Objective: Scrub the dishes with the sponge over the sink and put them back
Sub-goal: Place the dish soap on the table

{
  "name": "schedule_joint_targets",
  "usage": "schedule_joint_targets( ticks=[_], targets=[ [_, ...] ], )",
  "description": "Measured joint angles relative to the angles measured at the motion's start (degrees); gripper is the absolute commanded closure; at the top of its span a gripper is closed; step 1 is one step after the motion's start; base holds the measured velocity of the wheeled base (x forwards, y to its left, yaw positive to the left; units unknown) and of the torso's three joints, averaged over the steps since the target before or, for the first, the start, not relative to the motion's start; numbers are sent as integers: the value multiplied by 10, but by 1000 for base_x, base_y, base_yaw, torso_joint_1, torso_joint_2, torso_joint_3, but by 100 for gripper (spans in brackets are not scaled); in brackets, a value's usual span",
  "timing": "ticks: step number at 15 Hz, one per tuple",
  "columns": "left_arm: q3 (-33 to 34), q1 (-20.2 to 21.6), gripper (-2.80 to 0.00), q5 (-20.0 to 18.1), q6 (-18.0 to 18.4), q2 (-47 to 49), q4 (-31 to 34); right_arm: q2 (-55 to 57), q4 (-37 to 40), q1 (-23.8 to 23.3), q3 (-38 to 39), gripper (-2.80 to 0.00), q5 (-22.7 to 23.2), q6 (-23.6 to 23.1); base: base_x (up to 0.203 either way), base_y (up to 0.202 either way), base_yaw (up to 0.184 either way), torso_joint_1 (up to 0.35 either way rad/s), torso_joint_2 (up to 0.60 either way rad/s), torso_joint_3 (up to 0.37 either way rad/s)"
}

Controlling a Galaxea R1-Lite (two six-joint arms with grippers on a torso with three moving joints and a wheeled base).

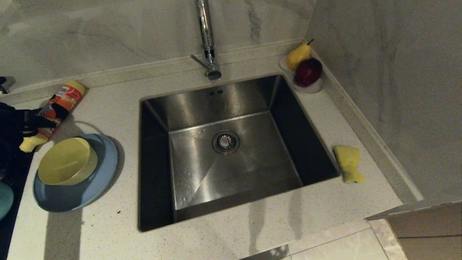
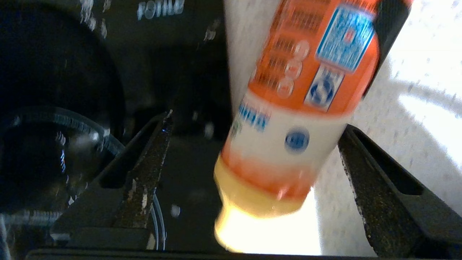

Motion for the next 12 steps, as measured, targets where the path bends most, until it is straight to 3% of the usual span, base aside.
schedule_joint_targets(
  ticks=[4,12],
  targets=[
    [0,0,-280,-14,0,13,-26,0,0,0,0,0,0,0,0,0,0,0,0,0],
    [5,0,-280,-62,-5,18,-7,0,0,0,0,0,0,0,0,0,0,0,0,0]
  ],
)
